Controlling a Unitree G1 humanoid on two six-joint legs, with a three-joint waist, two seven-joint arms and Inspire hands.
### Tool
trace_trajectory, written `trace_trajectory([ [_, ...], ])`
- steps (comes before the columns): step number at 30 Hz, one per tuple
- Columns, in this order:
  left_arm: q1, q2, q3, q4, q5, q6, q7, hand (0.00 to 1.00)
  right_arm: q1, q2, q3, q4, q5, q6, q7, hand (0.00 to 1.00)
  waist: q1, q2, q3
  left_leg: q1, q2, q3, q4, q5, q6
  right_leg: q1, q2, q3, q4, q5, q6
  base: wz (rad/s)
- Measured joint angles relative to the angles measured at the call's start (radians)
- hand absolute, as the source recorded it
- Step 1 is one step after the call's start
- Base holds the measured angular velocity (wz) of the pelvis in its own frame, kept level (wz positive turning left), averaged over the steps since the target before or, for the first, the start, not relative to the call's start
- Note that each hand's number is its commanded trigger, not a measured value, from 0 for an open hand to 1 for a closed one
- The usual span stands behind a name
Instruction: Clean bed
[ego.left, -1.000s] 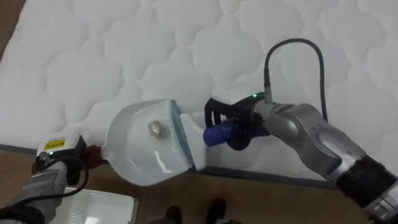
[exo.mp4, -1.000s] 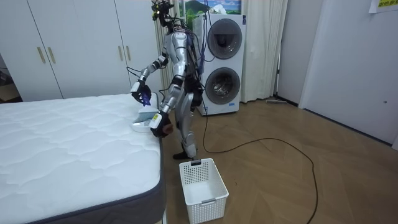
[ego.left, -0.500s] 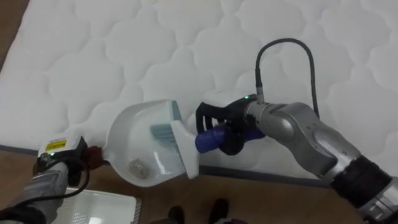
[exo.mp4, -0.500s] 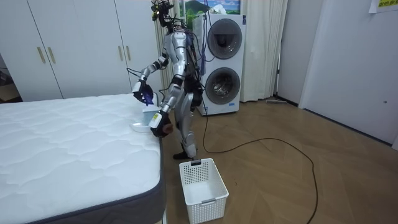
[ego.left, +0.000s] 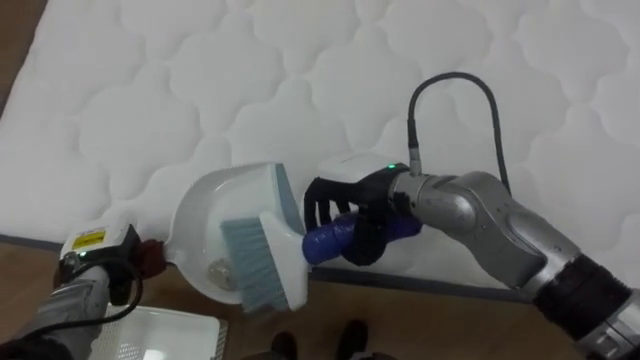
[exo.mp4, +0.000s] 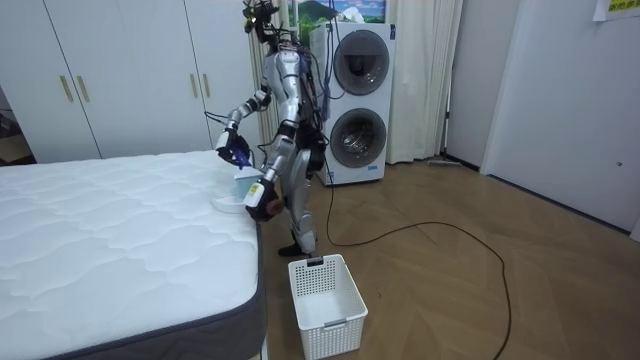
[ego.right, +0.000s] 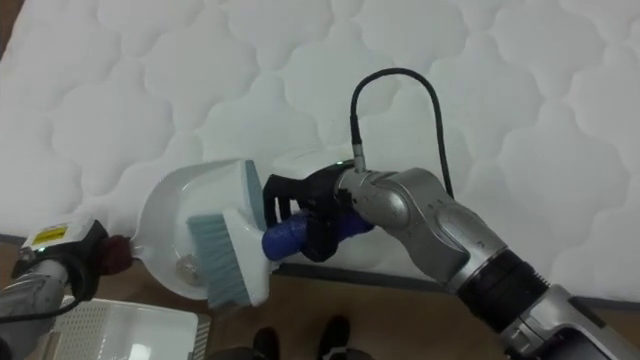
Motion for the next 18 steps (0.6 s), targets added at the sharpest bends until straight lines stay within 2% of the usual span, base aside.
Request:
trace_trajectory([
  [6,0.034,-0.003,0.028,-0.009,0.001,-0.014,0.030,1.00,0.012,-0.060,-0.013,0.052,0.002,-0.022,-0.060,1.00,-0.014,-0.001,-0.0004,0.004,-0.007,-0.012,-0.011,0.000,0.000,0.002,-0.009,-0.010,0.003,-0.006,0.000,0.07],
  [11,0.044,-0.005,0.038,-0.010,0.001,-0.015,0.030,1.00,0.058,-0.075,-0.069,0.082,0.014,-0.029,-0.103,1.00,-0.026,-0.001,-0.0006,0.023,-0.009,-0.015,-0.013,0.000,0.000,0.023,-0.010,-0.011,-0.001,-0.009,0.003,0.02],
  [13,0.052,-0.004,0.046,-0.018,0.003,-0.015,0.029,1.00,0.089,-0.077,-0.122,0.103,0.024,-0.045,-0.126,1.00,-0.039,-0.003,-0.0017,0.032,-0.014,-0.018,-0.020,0.001,0.002,0.031,-0.011,-0.011,-0.003,-0.011,0.008,0.04],
  [18,0.081,-0.002,0.083,-0.059,0.004,-0.018,0.029,1.00,0.148,-0.084,-0.230,0.131,0.054,-0.048,-0.181,1.00,-0.055,-0.004,-0.0026,0.055,-0.015,-0.018,-0.028,0.002,0.004,0.055,-0.012,-0.013,-0.008,-0.013,0.013,0.00],
])
